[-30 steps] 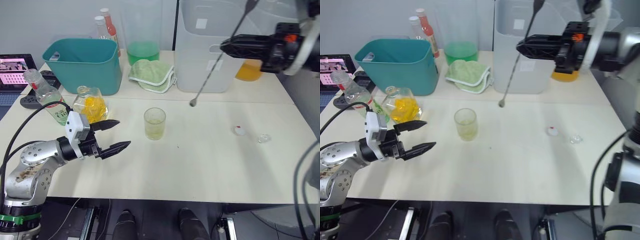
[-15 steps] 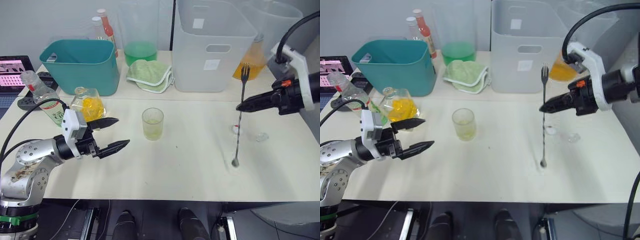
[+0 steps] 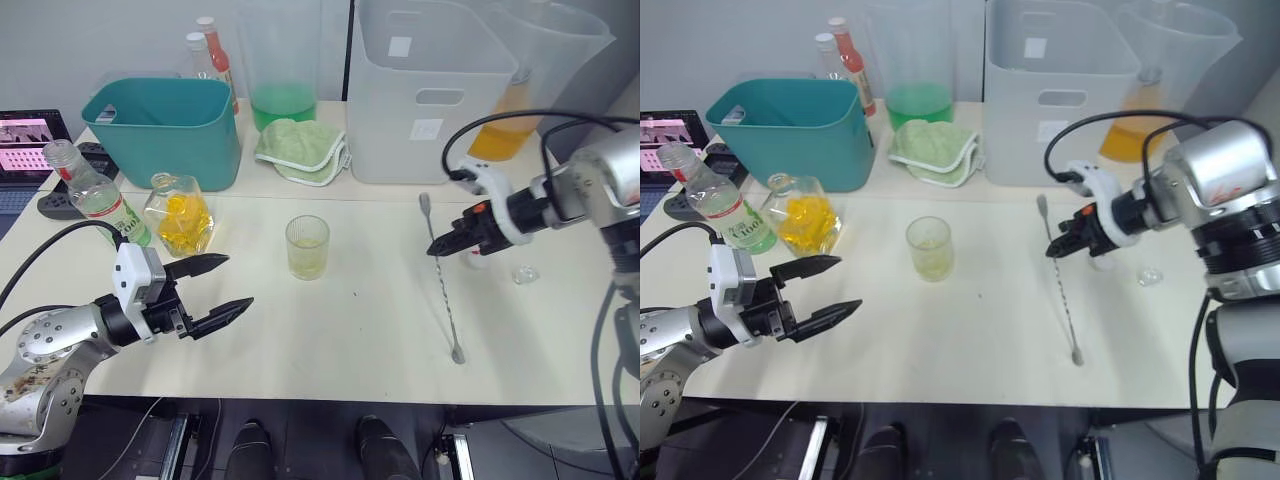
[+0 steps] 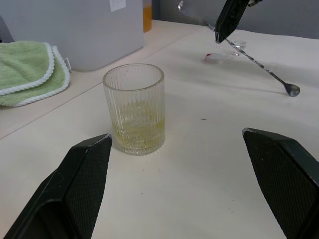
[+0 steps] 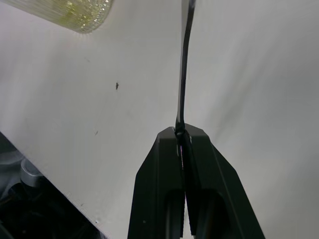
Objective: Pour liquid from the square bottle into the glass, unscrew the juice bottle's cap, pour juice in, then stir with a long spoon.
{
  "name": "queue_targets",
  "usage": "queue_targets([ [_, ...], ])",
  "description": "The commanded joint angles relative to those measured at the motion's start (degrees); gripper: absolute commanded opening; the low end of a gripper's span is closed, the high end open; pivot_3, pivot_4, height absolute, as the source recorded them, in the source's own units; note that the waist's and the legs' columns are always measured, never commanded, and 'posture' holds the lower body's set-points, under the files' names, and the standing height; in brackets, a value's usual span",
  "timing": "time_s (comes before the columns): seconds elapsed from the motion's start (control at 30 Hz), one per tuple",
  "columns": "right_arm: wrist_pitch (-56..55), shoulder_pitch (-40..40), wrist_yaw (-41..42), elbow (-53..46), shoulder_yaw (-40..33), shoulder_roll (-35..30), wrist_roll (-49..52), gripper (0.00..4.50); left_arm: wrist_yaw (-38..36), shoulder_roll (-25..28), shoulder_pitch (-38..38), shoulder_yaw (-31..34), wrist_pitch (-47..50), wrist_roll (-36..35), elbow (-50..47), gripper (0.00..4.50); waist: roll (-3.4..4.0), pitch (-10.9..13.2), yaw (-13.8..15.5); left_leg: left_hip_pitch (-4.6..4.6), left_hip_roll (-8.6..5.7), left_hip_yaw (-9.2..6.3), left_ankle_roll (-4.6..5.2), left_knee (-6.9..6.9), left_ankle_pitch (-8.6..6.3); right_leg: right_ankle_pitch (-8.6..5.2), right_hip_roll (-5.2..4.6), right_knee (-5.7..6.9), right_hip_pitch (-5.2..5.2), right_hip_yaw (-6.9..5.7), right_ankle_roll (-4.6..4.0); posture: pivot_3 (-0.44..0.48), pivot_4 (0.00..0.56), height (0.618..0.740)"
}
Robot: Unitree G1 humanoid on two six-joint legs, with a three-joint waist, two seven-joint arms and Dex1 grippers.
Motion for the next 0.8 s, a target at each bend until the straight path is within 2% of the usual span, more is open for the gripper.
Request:
queue_targets([
  [0.03,-4.5,1.2,-3.0,6.1,-0.2,3.9,-4.6,0.00,0.5,-0.1,0.0,0.9,-0.1,-1.3,-2.2,4.44,-0.01,0.0,-0.1,0.00,0.00,0.00,0.00,0.01,0.00,0.00,0.00,0.00,0.02,-0.01,0.00,0.000,0.150,0.732],
  [0.2,-7.5,2.5,-5.3,13.7,-0.3,7.4,-9.2,0.00,0.7,-0.1,1.2,1.9,0.4,-2.0,-2.4,4.44,0.00,0.0,0.1,-0.01,0.00,0.00,0.00,0.01,0.00,0.00,0.00,0.00,0.03,0.00,0.00,0.000,0.150,0.732],
  [0.37,-9.7,4.8,-4.6,12.9,0.4,8.4,-11.5,0.00,0.0,0.3,3.4,2.4,-0.8,-1.1,-1.9,4.44,0.00,0.0,-0.1,0.00,0.00,0.00,0.00,-0.01,0.00,0.00,0.01,0.02,0.02,-0.01,0.00,0.000,0.150,0.732],
  [0.4,-9.7,5.1,-4.4,12.4,0.2,8.4,-11.8,0.65,0.0,0.3,3.4,2.4,-0.9,-1.1,-1.8,4.50,0.00,0.0,-0.2,-0.01,0.00,0.00,0.00,0.00,0.00,0.00,0.01,0.02,0.02,0.00,0.00,0.000,0.150,0.732],
  [0.5,-9.6,5.1,-3.5,11.6,-0.5,8.2,-11.9,1.63,0.0,0.4,3.5,2.4,-1.0,-1.1,-1.7,4.50,0.01,0.0,-0.2,0.00,0.00,0.00,0.00,0.01,0.00,0.00,0.01,0.03,0.03,-0.01,0.00,0.000,0.150,0.732],
  [0.57,-9.4,4.6,-2.7,10.3,-0.8,6.7,-12.0,1.98,-0.7,0.6,3.3,2.0,-1.5,-0.6,-0.9,4.50,0.01,0.0,-0.2,0.00,0.00,0.00,0.00,0.02,0.00,0.00,0.01,0.03,0.03,-0.01,0.00,0.000,0.150,0.732],
  [0.6,-8.4,3.7,-3.0,10.0,-2.5,5.8,-11.7,2.58,-1.2,0.8,2.9,1.7,-1.8,-0.3,-0.1,4.50,0.01,0.0,-0.2,0.00,0.00,0.00,0.00,0.01,0.00,0.00,0.01,0.03,0.03,-0.01,0.00,0.000,0.150,0.732],
  [0.67,-7.2,2.7,-3.5,9.7,-4.6,5.1,-11.4,3.35,-1.7,1.0,2.5,1.5,-2.0,-0.1,0.8,4.50,0.01,0.0,0.0,0.00,0.00,0.00,0.00,0.01,0.00,0.00,0.01,0.03,0.03,-0.01,0.01,0.000,0.150,0.732],
  [0.77,-2.9,1.3,-2.5,4.7,-9.4,1.7,-8.4,4.35,-2.9,1.7,2.3,1.7,-0.5,-1.3,2.9,4.50,0.02,0.0,0.0,-0.02,0.00,0.00,0.00,0.02,0.00,0.00,0.01,0.02,0.01,0.00,0.00,0.000,0.150,0.732],
  [0.8,-2.4,1.5,-2.3,3.0,-10.8,0.6,-7.7,4.49,-3.3,1.8,2.3,1.8,-0.4,-1.4,3.6,4.50,0.02,0.0,0.0,-0.02,0.00,0.00,0.00,0.00,0.00,0.00,0.01,0.02,0.01,0.00,0.00,0.000,0.150,0.732],
])
